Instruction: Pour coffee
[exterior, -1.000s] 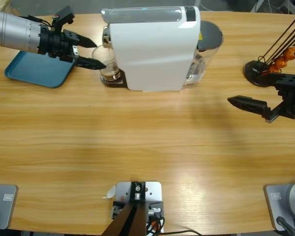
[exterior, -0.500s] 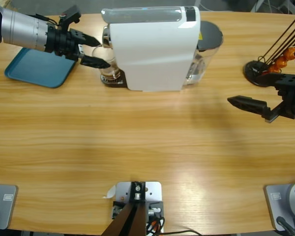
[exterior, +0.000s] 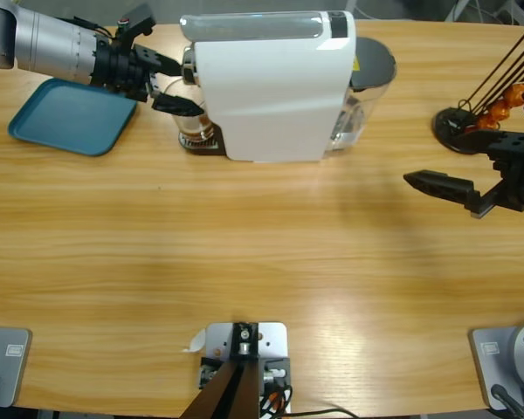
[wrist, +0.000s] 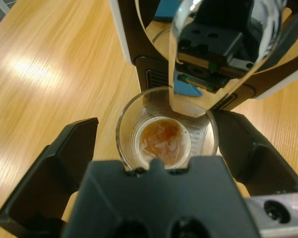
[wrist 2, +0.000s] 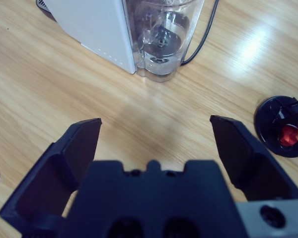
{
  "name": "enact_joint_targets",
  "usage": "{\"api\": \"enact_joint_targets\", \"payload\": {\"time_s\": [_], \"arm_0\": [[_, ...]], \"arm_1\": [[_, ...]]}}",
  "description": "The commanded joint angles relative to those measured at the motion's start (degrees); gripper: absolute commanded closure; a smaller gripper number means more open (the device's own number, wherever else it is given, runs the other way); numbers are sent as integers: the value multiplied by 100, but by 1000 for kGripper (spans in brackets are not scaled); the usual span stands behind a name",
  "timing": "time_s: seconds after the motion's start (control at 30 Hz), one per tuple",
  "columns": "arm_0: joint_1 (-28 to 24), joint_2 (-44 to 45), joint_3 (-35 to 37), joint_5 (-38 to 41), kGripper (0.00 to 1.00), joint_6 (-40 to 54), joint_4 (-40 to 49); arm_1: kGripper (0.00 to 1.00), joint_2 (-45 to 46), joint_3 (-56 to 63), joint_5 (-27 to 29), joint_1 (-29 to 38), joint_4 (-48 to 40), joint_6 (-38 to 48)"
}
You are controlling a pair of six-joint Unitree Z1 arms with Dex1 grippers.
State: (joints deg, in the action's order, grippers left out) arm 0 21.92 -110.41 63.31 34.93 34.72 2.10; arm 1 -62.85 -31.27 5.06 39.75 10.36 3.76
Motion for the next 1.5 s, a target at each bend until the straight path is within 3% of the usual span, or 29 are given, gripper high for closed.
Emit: {"api": "enact_joint_targets", "payload": {"time_s": [0.03, 0.1, 0.2, 0.23, 0.5, 0.57, 0.67, 1.5], "arm_0": [[162, -365, 141, -186, 265, 74, 351], [185, -376, 187, -195, 451, 99, 428], [190, -376, 210, -197, 526, 143, 495], [190, -376, 222, -207, 622, 162, 523], [208, -481, 419, -344, 653, -56, 899], [208, -493, 424, -309, 849, -153, 906], [208, -477, 428, -339, 1000, -184, 906], [123, -45, 162, -636, 1000, -77, 1012]], "arm_1": [[0, -122, 140, -93, 68, -113, 46], [0, -113, 145, -93, 68, -113, 46], [0, -106, 147, -93, 68, -113, 48], [0, -105, 147, -93, 68, -113, 48], [0, -98, 156, -93, 68, -122, 55], [0, -98, 156, -93, 68, -122, 55], [0, -112, 156, -97, 68, -127, 55], [0, -156, 154, -120, 68, -131, 55]]}}
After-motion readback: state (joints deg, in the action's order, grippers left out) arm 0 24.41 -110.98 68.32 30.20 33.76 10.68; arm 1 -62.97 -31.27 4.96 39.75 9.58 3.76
